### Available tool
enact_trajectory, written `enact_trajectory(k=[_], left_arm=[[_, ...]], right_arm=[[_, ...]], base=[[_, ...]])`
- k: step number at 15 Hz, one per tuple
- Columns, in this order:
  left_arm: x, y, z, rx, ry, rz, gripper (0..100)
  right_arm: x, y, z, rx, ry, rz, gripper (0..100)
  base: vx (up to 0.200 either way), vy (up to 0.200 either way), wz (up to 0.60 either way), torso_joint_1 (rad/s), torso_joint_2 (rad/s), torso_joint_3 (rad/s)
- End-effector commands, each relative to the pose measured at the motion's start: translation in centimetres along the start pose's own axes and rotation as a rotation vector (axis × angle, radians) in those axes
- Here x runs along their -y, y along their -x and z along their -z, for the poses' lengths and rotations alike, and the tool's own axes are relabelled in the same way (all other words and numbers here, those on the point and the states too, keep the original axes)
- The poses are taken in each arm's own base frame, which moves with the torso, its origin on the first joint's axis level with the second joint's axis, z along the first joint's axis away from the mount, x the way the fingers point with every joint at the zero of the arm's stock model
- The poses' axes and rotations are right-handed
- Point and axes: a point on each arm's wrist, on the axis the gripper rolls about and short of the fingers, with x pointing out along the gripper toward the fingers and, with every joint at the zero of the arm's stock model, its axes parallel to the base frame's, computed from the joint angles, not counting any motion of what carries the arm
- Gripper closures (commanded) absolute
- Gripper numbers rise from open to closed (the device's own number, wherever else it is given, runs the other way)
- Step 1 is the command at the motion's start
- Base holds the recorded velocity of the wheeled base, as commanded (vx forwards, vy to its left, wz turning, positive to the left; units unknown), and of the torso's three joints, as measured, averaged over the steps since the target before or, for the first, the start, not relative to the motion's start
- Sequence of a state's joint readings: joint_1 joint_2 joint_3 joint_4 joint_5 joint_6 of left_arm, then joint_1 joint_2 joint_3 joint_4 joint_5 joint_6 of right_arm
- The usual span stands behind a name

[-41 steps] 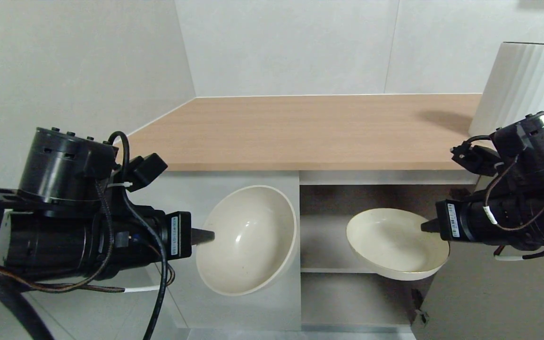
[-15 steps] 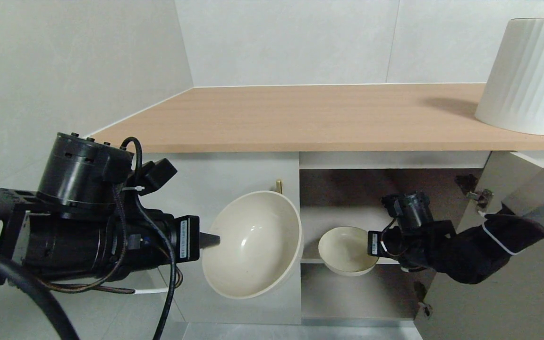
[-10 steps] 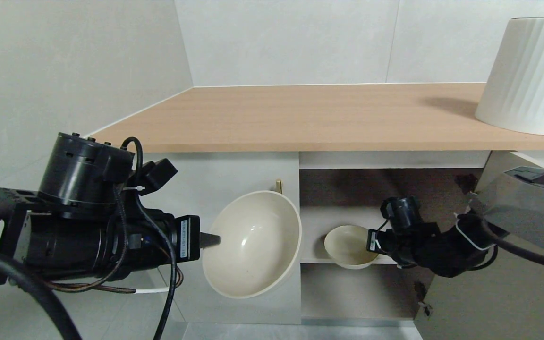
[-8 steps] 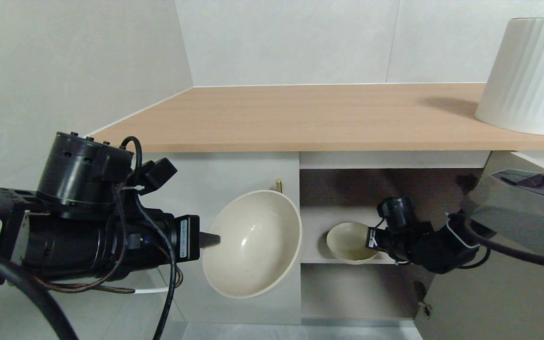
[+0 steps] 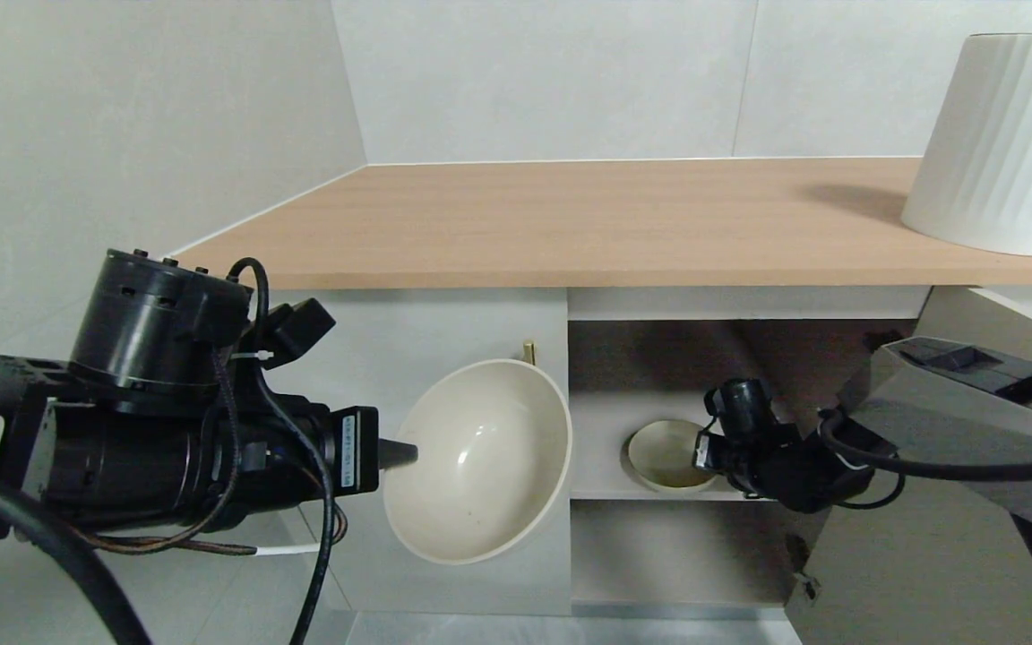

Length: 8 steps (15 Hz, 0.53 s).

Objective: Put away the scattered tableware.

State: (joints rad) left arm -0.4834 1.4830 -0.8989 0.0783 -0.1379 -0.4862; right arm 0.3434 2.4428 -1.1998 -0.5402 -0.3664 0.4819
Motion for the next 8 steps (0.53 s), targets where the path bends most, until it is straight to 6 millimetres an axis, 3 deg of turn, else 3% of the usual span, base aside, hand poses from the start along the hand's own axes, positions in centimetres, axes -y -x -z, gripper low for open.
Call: enact_trajectory(k=[1,8], left_arm=[[0.0,-0.1,0.0,-0.002,0.000,-0.001,100],[0.0,-0.2,0.0,-0.004,0.002,-0.004,100]], right_arm=[[0.1,-0.8,0.2,0.000,-0.002,0.009,100],[0.0,-2.1,-0.7,0.051,-0.021,0.044,100]], base=[[0.000,0.000,0.00,0.000,0.00,0.000],[0.000,0.000,0.00,0.000,0.00,0.000]])
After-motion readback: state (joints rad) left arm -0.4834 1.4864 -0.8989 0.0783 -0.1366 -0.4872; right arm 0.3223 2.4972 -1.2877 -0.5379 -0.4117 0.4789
